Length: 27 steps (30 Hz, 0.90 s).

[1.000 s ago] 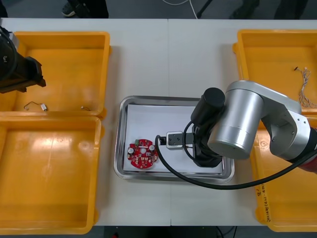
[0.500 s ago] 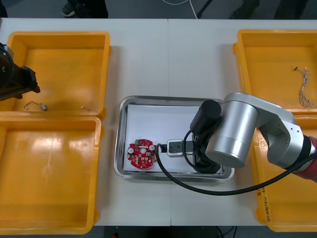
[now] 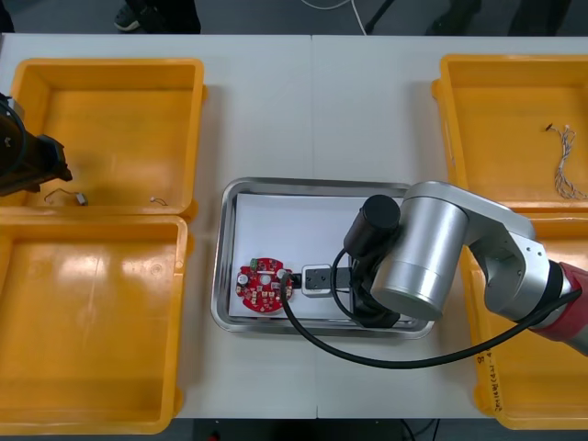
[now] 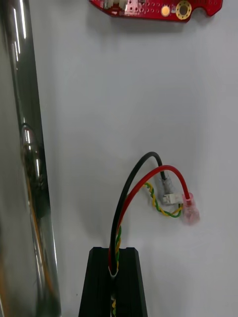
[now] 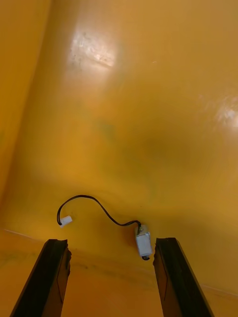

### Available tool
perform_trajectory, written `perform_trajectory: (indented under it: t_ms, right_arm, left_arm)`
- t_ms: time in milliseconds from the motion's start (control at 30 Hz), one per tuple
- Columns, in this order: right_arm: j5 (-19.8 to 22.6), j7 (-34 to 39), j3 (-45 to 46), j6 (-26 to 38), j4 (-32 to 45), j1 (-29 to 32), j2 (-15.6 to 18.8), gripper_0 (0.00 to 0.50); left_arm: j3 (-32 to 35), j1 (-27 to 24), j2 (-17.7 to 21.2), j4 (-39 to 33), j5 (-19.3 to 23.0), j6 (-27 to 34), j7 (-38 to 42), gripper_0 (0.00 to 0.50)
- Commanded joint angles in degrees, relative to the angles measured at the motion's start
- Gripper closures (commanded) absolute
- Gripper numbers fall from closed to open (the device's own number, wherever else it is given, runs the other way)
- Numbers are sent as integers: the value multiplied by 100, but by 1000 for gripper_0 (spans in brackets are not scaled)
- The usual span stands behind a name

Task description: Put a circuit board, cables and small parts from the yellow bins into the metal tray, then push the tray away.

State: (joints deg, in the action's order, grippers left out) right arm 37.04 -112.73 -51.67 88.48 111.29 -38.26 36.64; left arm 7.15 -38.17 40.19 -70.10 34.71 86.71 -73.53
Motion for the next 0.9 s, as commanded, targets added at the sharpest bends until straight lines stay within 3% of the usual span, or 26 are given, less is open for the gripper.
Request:
perform_trajectory:
  t_ms: [33,100,167,233,267,300,333,700,900]
  right_arm:
    - [-56,234,-80,55,50,55,-131,500]
    - [-92,269,-80,73,59,64,-139,465]
    - [-153,277,-80,73,59,64,-148,369]
    - [-276,286,-80,73,50,64,-183,205]
    - [-303,286,-80,73,50,64,-192,155]
    - [-355,295,-80,73,50,64,-201,47]
    - [-417,295,-80,73,59,64,-227,0]
    - [-637,304,-71,90,50,55,-262,0]
    - [-259,313,96,213,59,55,-254,0]
  left_arm:
    - [-91,-269,270,84,-25,-146,-390,0]
    - [-179,-269,270,102,-17,-207,-364,0]
    - [-240,-269,270,137,-8,-251,-347,0]
    - [-319,-269,270,190,1,-313,-320,0]
    - [-337,-269,270,207,1,-330,-311,0]
    - [-363,-269,270,225,10,-374,-311,0]
    - [-390,-269,261,251,10,-418,-303,0]
    - [-425,-331,218,471,80,-445,-276,0]
    - [-416,-753,218,1077,203,-278,-250,0]
